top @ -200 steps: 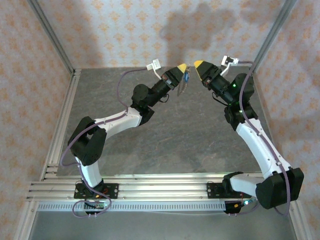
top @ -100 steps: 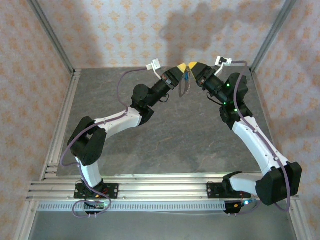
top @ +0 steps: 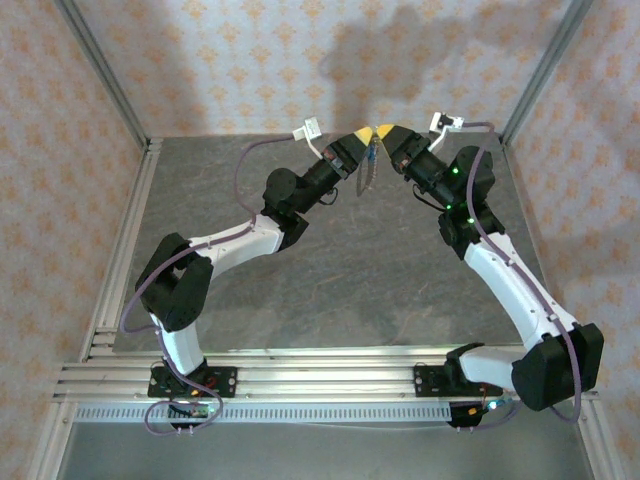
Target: Put the keys on the keyring
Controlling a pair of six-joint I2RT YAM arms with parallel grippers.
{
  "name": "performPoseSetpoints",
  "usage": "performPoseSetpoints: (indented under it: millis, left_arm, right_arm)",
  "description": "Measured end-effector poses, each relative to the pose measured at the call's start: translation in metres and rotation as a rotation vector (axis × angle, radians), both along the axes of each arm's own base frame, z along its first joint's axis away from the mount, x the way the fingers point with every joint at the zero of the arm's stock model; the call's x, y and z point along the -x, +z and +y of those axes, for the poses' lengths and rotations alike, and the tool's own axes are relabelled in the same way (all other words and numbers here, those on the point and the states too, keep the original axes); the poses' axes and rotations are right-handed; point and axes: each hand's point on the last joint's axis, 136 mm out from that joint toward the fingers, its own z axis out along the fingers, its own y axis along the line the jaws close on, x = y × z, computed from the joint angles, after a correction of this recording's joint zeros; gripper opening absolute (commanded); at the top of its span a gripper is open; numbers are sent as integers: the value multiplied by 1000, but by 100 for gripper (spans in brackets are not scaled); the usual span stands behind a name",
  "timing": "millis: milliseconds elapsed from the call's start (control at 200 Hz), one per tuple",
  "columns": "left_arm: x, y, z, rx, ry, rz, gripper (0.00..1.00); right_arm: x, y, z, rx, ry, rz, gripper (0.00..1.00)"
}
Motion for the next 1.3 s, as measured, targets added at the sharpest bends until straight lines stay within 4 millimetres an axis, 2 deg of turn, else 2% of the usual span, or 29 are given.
performPoseSetpoints:
  millis: [160,345,621,821,1021,1136,1301]
  left_arm:
    - [0,0,0,0,0,0,0]
    - [-1,0,1,3,6,3,0]
    - [-4,-5,0,-11,12,25,0]
    - [-5,-6,6,-78,22,63,20]
    - [-15,16,53,-136,110,48,44]
    - [-22,21,74,-196,138,43,51]
    - [-28,21,78,-333,104,42,55]
  right_arm:
    - [-3,-4,2,6,1,7,15]
    - [-5,-6,1,19,-7,3,0]
    - [-7,-11,0,48,-22,2,0]
    - [-8,-15,-4,85,-10,-5,0]
    - [-22,-14,-24,130,-4,-9,0]
    - [-25,-8,-23,179,47,-27,0]
    - [-20,6,-16,247,148,-85,0]
